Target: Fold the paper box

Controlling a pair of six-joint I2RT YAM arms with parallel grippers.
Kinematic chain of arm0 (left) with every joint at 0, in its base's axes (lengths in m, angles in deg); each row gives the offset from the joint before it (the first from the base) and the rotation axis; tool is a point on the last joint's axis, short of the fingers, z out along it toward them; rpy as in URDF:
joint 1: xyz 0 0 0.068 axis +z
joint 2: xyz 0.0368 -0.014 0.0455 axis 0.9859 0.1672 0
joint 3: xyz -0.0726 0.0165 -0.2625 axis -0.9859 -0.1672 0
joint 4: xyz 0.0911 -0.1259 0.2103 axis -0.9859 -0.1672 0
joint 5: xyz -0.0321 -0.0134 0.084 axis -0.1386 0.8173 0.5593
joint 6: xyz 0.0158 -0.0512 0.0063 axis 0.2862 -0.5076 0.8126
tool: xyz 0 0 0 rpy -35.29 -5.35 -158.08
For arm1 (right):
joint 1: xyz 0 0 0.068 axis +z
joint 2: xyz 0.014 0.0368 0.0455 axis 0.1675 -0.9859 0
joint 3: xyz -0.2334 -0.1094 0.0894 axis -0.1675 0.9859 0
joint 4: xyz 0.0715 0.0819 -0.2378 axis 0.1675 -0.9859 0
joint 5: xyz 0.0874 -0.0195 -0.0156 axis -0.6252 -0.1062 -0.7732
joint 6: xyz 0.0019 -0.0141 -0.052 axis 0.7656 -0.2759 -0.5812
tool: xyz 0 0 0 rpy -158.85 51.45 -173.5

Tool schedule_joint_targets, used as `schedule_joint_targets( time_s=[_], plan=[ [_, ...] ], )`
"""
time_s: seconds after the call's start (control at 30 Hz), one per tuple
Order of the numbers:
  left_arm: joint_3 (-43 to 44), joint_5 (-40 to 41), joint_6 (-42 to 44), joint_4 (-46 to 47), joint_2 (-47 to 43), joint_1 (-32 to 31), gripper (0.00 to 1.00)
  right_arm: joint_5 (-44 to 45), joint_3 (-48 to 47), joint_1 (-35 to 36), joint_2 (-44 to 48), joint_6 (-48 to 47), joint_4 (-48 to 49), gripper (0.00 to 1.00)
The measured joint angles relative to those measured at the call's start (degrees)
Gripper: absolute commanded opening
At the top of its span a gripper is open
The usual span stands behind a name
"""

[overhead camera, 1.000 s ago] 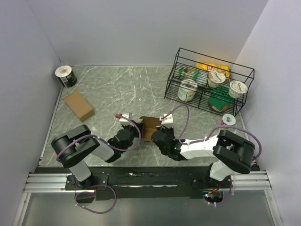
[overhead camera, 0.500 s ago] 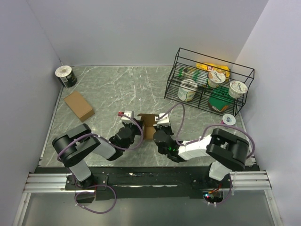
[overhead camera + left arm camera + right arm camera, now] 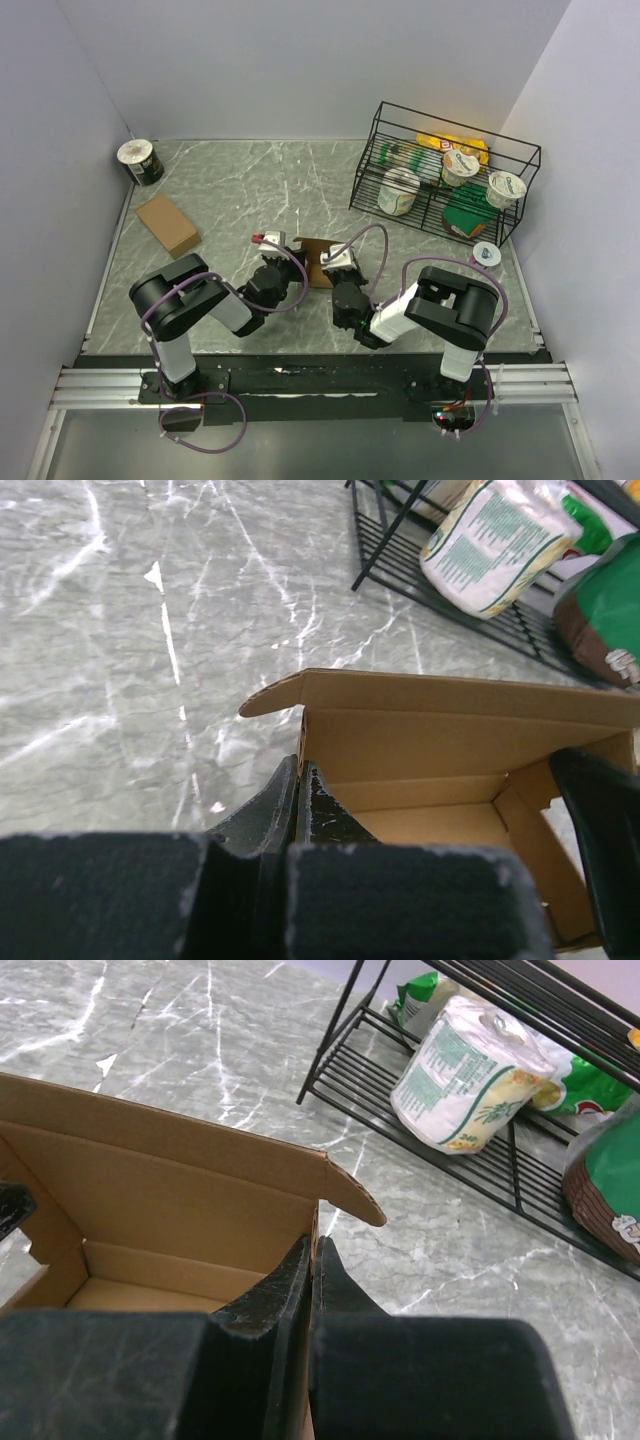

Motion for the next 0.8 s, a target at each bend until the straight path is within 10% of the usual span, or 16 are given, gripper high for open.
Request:
schedule_joint_targets(
  time_s=[0.8],
  plan=[
    [-4.7, -0.6, -0.8, 8.5, 2.4, -3.6, 0.01, 1.4, 2.7, -0.2, 5.0, 23.1, -14.4, 0.00]
  ],
)
